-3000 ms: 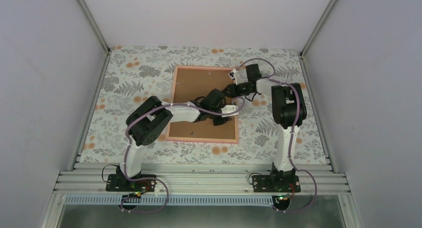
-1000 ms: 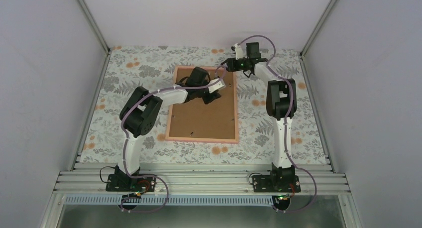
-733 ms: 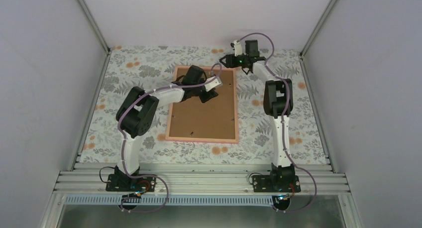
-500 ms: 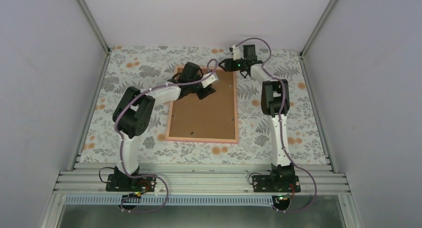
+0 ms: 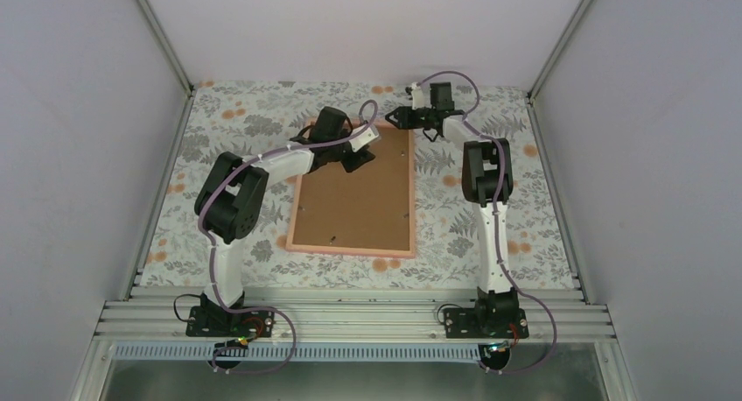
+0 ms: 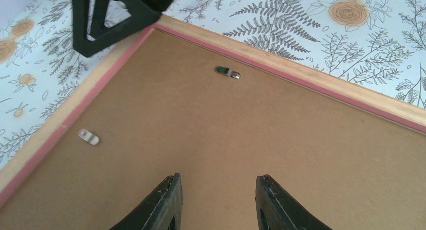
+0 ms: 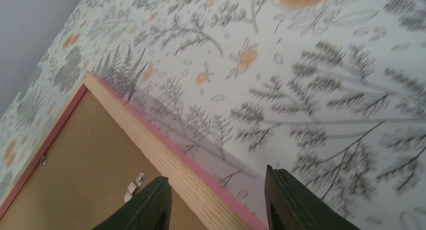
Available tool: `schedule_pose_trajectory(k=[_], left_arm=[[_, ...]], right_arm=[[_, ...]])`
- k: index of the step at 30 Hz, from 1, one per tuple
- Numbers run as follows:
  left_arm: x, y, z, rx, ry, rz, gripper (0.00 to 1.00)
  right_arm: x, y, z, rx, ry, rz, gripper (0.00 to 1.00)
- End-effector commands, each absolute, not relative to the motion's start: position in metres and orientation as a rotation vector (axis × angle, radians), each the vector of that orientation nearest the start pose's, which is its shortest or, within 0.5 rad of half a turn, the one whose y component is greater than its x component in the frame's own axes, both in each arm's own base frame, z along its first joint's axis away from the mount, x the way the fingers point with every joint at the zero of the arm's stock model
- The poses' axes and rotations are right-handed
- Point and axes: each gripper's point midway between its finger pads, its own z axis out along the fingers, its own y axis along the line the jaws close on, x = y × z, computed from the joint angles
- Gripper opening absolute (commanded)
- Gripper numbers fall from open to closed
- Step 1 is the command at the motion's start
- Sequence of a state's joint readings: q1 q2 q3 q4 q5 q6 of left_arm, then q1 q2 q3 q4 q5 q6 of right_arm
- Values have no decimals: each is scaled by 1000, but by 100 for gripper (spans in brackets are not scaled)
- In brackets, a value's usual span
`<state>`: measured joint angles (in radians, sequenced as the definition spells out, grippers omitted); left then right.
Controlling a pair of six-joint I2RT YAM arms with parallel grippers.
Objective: Put the photo into the frame
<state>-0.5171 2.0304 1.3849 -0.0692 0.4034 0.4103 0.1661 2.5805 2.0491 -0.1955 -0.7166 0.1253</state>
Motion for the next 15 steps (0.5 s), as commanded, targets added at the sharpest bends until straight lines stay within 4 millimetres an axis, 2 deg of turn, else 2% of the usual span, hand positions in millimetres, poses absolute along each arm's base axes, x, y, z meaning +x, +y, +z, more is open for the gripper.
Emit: schedule_pose_trajectory(k=[1, 5, 9, 12, 15], left_arm=[[438, -325, 116, 1210, 1881, -523, 38], [436, -325, 114, 1212, 1886, -529, 38], [429, -327, 110, 1237, 1880, -566, 38], [419, -333, 107, 1277, 1856, -616, 38], [412, -343, 101, 1320, 1830, -631, 38]], right_arm=[[535, 224, -26, -342, 2558, 1123, 46], [515, 222, -29, -355, 2616, 1114, 45], [500, 222, -18, -410, 2616, 1132, 43], [495, 226, 6, -496, 2564, 1142, 42], [501, 227, 38, -563, 2485, 1110, 43]])
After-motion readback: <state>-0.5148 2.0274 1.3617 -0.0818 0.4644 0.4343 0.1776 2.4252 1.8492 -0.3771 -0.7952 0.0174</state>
